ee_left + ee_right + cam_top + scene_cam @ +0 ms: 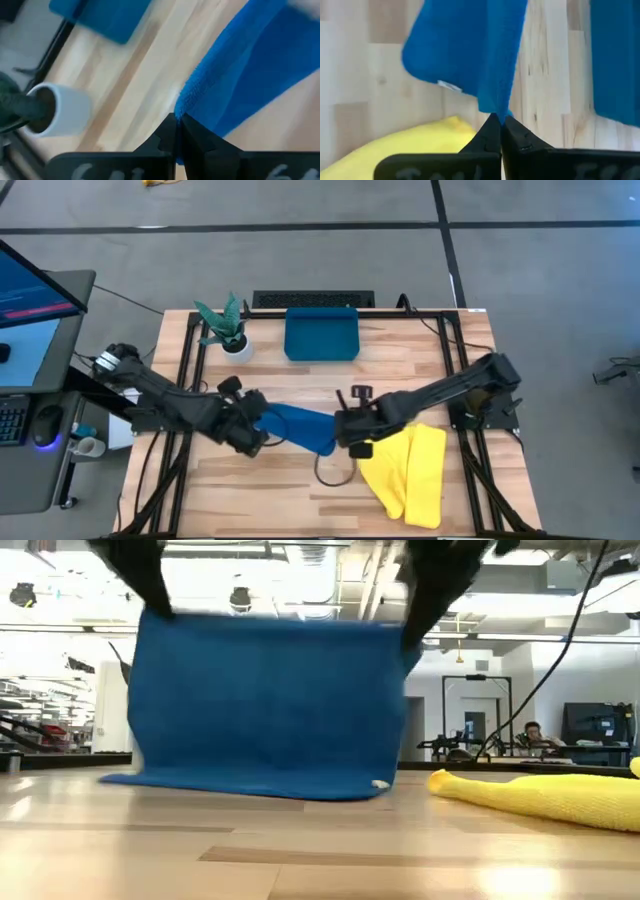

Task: Roll microfiber towels into tight, uniform cylinder then place into a basket
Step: Fold the blue microfiber towel

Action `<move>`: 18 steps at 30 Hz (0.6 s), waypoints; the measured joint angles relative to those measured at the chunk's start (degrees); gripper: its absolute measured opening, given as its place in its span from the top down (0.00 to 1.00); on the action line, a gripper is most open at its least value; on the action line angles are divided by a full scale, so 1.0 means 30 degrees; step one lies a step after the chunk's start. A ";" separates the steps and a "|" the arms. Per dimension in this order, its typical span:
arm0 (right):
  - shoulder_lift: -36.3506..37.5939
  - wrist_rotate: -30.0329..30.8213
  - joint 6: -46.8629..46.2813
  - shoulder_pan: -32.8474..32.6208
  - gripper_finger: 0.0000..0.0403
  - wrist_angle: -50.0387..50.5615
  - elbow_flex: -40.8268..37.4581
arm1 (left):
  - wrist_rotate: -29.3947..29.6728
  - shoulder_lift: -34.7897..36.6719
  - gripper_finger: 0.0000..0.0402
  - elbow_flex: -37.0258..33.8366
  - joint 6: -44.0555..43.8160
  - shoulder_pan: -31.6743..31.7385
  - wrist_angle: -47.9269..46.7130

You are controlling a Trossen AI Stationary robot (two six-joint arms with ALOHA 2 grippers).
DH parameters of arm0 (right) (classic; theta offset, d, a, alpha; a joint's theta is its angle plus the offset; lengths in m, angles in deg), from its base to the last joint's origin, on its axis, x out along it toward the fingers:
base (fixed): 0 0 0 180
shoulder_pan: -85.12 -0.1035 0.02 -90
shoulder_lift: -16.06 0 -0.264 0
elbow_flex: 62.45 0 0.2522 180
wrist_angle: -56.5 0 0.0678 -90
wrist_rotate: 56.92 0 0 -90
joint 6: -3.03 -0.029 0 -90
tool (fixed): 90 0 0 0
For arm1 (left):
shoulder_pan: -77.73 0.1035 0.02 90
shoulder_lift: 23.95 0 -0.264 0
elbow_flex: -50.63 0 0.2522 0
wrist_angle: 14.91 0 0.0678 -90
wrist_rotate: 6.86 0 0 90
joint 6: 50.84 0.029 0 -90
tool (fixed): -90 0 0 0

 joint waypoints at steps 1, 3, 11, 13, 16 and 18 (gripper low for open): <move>-0.0373 0.0067 0.0004 0.0178 0.97 0.0057 0.0000 | 0.0112 -0.0011 1.00 -0.0525 0.0243 0.0330 0.0269; -0.1062 0.0160 0.0011 0.0588 0.97 0.0030 0.0007 | 0.0952 0.0004 1.00 -0.1481 0.0686 0.0904 0.0825; -0.2090 0.1856 0.0004 0.1577 0.97 0.0332 0.0044 | 0.4681 -0.0004 1.00 -0.2678 0.2871 0.2161 0.1099; -0.2090 0.2768 0.0004 0.1761 0.97 0.0473 0.0044 | 0.5430 -0.0004 1.00 -0.2694 0.3741 0.2428 0.1127; -0.2090 0.3920 -0.0002 0.1994 0.97 0.0572 0.0029 | 0.5670 -0.0004 1.00 -0.2702 0.5386 0.3038 0.1334; -0.2091 0.4032 -0.0001 0.2065 0.97 0.0469 0.0007 | 0.4871 -0.0004 1.00 -0.2760 0.6692 0.3542 0.1770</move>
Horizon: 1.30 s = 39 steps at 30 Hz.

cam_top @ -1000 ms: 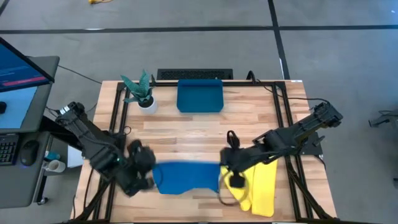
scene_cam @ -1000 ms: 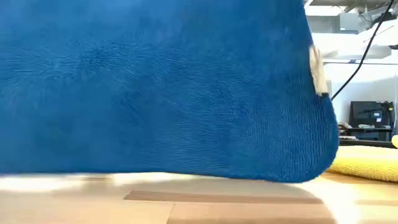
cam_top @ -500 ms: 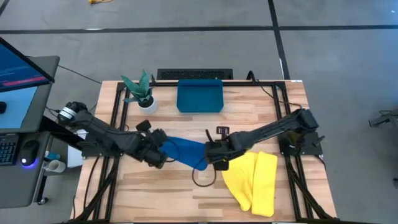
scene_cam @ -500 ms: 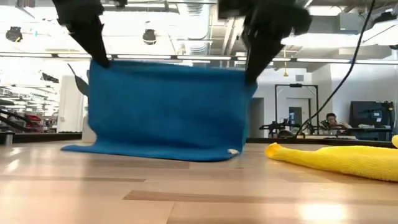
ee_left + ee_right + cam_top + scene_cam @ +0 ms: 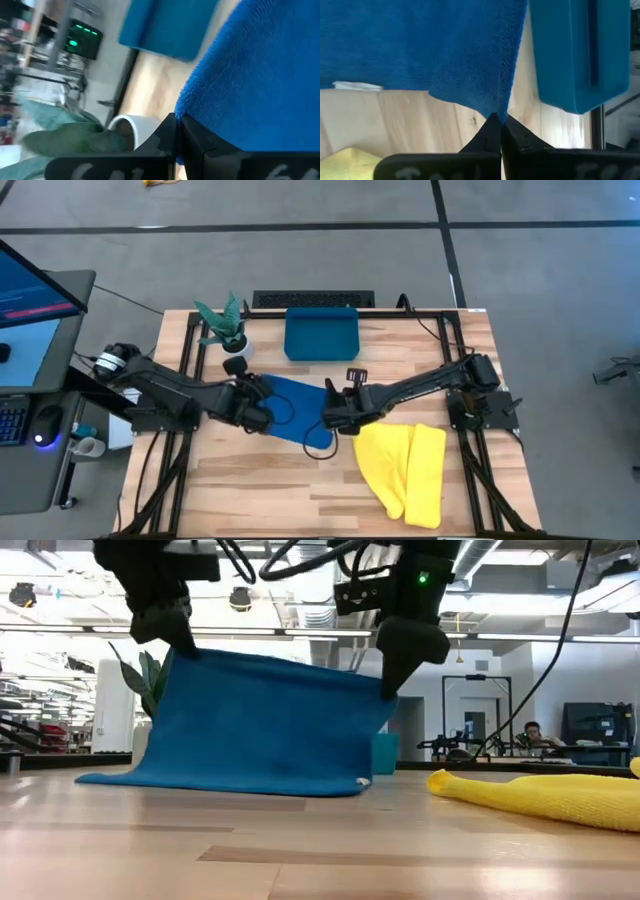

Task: Roll microfiber towels into tight, uniform cylinder then place into a basket
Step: Fold the blue microfiber towel

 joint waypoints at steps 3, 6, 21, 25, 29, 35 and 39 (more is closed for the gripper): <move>-0.0006 -0.0131 0.0669 -0.0080 0.97 -0.0323 0.0000 | -0.1341 0.0007 1.00 -0.0462 0.1646 0.0785 0.0963; -0.0006 -0.0126 0.0806 -0.0224 0.97 -0.0632 -0.0007 | -0.2530 0.0015 1.00 -0.1352 0.2741 0.1326 0.2161; -0.0021 -0.1702 0.1025 -0.0727 0.97 -0.4665 -0.1492 | -0.1403 0.0015 1.00 -0.4179 0.3854 0.0730 0.4534; -0.0021 -0.2144 0.1076 -0.1084 0.97 -0.5386 -0.1574 | -0.1352 0.0015 1.00 -0.4193 0.3646 -0.0117 0.4497; -0.0021 -0.2364 0.0963 -0.1434 0.98 -0.5843 -0.1574 | -0.2305 0.0015 1.00 -0.4196 0.3314 -0.0940 0.4528; -0.0676 -0.2514 0.0996 -0.1603 0.97 -0.6280 -0.1574 | -0.3105 0.0015 1.00 -0.4196 0.2788 -0.1710 0.4570; -0.1498 -0.2594 0.0934 -0.1677 0.97 -0.5918 -0.1596 | -0.3462 0.0015 1.00 -0.4191 0.2628 -0.1754 0.4665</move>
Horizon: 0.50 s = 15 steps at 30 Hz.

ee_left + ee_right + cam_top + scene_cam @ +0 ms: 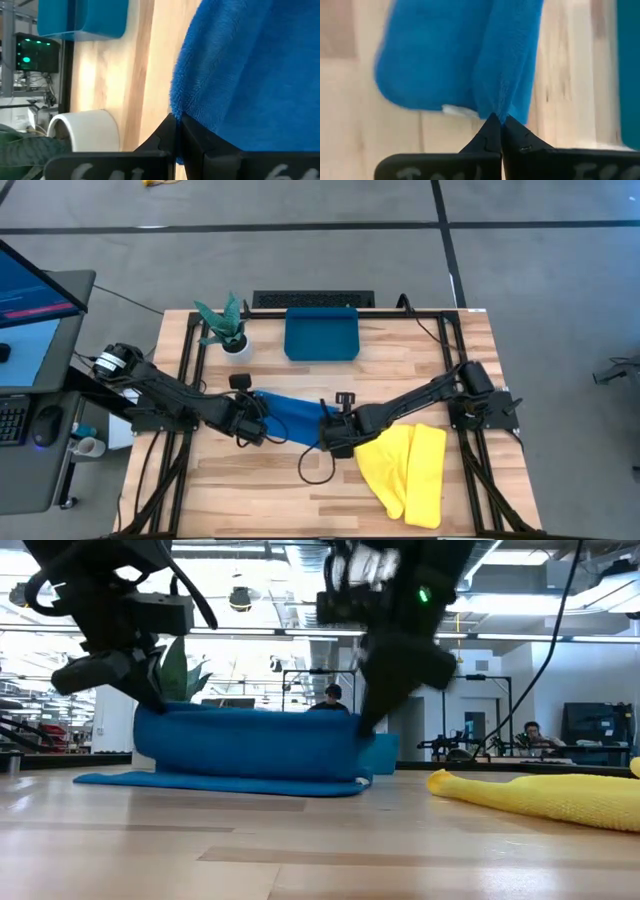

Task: Roll microfiber towels into tight, uniform cylinder then place into a basket
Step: Fold the blue microfiber towel

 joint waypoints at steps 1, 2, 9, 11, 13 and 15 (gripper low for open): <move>-0.0104 -0.0006 -0.0012 -0.0054 0.97 -0.0141 0.0002 | -0.0394 0.0000 1.00 0.0002 -0.0039 0.0000 0.0002; -0.0118 0.0022 -0.0057 -0.0153 0.97 -0.0014 0.0017 | -0.0915 0.0000 1.00 0.0002 -0.0052 0.0000 0.0001; -0.0075 0.0004 -0.0516 -0.0355 0.97 -0.0027 0.0190 | -0.2395 0.0000 1.00 0.0016 -0.0454 -0.0018 0.0031; -0.0059 -0.0062 -0.0609 -0.0422 0.97 -0.0046 0.0395 | -0.2833 0.0000 1.00 0.0016 -0.0533 -0.0044 -0.0013; -0.0038 -0.0294 -0.0623 -0.0571 0.97 -0.0111 0.0559 | -0.3443 0.0000 1.00 0.0016 -0.0560 -0.0051 0.0023; -0.0038 -0.0444 -0.0631 -0.0700 0.97 -0.0321 0.0576 | -0.3945 0.0000 1.00 0.0016 -0.0589 -0.0051 0.0038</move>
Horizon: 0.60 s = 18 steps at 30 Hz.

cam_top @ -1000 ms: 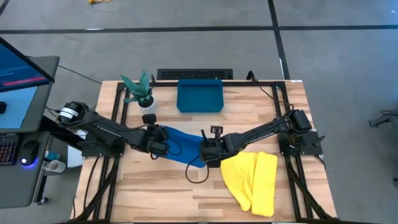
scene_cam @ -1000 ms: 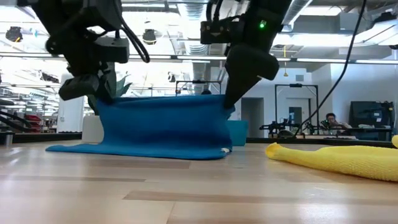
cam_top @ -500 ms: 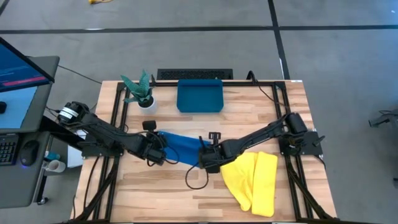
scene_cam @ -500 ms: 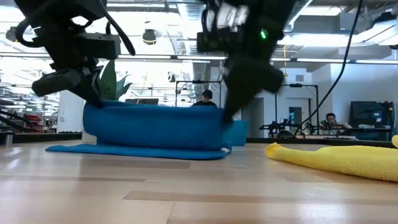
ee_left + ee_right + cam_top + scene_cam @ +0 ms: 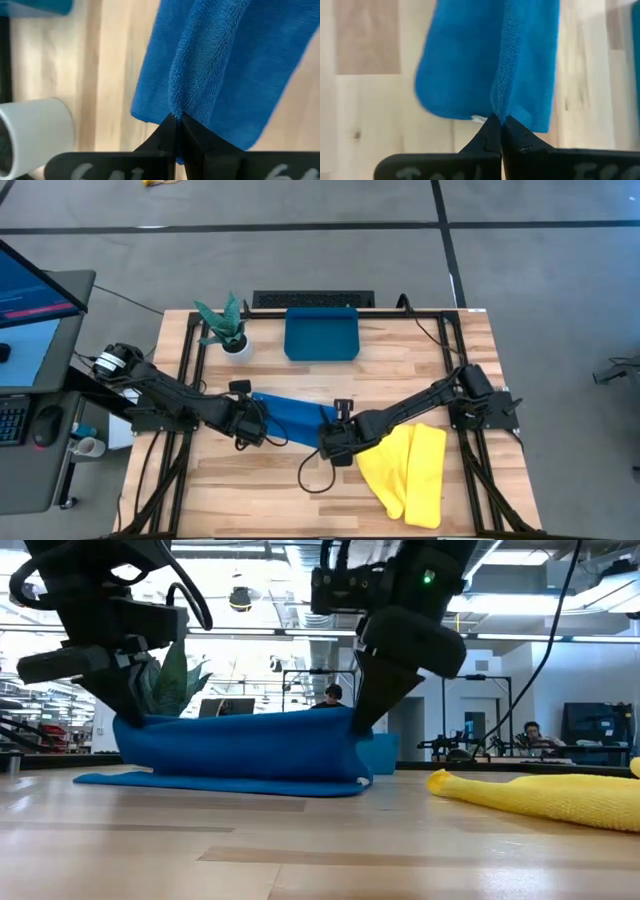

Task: Roll microfiber towels into tight, uniform cylinder then place into a basket
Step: Fold the blue microfiber towel

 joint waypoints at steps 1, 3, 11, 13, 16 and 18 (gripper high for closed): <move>0.0000 -0.0041 0.0000 -0.0038 0.97 -0.0113 0.0000 | -0.0083 0.0000 1.00 0.0006 -0.0076 -0.0004 0.0004; 0.0000 -0.0045 0.0000 -0.0080 0.97 -0.0289 0.0000 | -0.0128 0.0000 1.00 0.0007 -0.0110 -0.0015 -0.0022; 0.0078 0.1323 0.0138 0.0389 0.97 0.1141 0.0198 | 0.3545 0.0000 0.99 0.0094 0.0302 -0.0013 -0.0155; 0.0211 0.2051 0.0138 0.0569 0.97 0.2368 0.0647 | 0.4617 0.0000 0.99 0.0333 0.0492 -0.0007 -0.0248; 0.0228 0.2832 0.0151 0.0824 0.97 0.3853 0.1299 | 0.5890 0.0000 0.99 0.0715 0.0618 -0.0007 -0.0294; 0.0219 0.3373 0.0175 0.1023 0.97 0.4604 0.1768 | 0.6817 0.0000 0.99 0.0845 0.0524 0.0030 -0.0229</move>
